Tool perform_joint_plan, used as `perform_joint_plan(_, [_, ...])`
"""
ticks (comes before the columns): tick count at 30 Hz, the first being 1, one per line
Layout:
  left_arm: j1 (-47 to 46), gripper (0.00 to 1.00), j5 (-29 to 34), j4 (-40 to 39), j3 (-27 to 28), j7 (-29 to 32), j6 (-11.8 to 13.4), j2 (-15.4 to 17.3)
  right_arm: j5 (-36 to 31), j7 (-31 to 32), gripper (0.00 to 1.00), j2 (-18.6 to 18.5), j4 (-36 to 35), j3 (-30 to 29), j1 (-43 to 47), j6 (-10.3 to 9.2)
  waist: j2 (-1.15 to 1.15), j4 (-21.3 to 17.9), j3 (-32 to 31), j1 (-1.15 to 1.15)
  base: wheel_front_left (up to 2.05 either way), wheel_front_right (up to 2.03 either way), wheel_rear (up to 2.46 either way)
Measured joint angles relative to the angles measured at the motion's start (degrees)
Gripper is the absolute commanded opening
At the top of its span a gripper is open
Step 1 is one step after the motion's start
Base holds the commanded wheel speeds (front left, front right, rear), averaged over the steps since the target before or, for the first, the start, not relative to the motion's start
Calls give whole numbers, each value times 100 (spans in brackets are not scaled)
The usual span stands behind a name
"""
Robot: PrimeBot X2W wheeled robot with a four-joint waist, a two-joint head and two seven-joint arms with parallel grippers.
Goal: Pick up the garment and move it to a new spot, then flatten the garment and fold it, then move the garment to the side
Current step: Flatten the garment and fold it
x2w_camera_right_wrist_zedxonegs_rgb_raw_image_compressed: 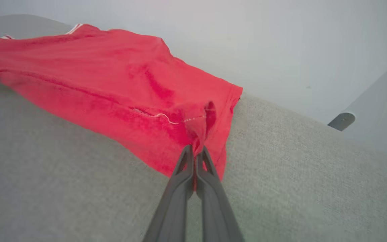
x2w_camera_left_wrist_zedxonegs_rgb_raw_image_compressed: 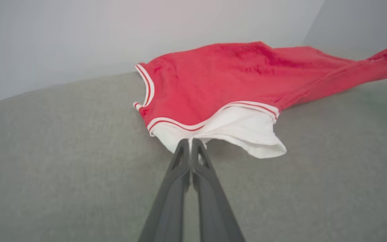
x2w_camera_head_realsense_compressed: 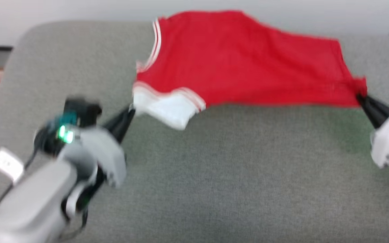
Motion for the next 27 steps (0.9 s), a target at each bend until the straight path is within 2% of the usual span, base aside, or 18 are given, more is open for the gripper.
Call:
perform_joint_plan(5, [1152,0,-315,-1379,76,156,913,622,180,152,0,-486,-798,-194,941,0,0,41,-399,0,0,0,0])
perform_joint_plan(9, [1911,0,-541,-2228,118,154,1494,942,289,334,0,-795,-1377,-504,1750,0,0,87,-592,0,0,0,0])
perform_joint_plan(13, [2572,0,-751,-2800,146,91,1997,1174,397,608,0,-912,-1928,-890,2640,0,0,130,-681,0,0,0,0])
perform_joint_plan(22, [3897,0,-1319,-3713,186,-45,2913,1443,445,1315,0,-848,-2942,-2028,4498,0,0,102,-681,0,0,0,0])
perform_joint_plan(27, [4123,0,-1354,-4107,298,-138,3184,1683,335,1630,0,-610,-3408,-2702,5177,0,0,87,-591,0,0,0,0])
